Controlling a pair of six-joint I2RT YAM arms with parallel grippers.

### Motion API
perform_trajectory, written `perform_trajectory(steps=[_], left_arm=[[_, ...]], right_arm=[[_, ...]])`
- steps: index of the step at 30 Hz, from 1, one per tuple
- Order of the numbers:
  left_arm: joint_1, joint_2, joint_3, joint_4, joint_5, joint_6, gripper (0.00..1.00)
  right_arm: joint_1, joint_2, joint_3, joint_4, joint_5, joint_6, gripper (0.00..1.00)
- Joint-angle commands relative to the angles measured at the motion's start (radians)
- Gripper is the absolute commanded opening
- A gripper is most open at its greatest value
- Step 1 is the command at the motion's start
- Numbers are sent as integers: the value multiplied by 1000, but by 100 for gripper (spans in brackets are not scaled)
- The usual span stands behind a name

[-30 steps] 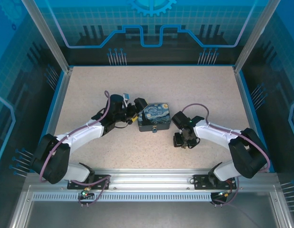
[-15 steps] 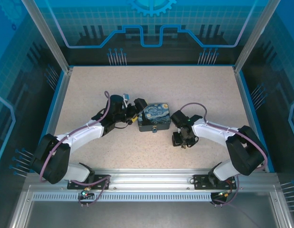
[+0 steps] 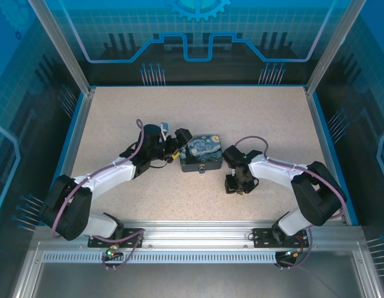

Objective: Unlock the padlock with the key

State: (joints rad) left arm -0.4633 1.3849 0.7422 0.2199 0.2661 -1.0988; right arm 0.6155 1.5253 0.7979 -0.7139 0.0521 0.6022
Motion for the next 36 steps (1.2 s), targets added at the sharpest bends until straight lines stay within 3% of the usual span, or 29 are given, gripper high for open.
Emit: perform_trajectory(steps=[1,15,36], left_arm=[[-3,3,-16,27,-3,-2,99],[3,8,-20,42,6,-9,99],[3,15,-12,36,8,-16,99]], right_arm=[[17,-15,-16,-62,-11,20,46],[64,7,-21,-104,33,56,41],[69,42,10,-47,16,33,0]])
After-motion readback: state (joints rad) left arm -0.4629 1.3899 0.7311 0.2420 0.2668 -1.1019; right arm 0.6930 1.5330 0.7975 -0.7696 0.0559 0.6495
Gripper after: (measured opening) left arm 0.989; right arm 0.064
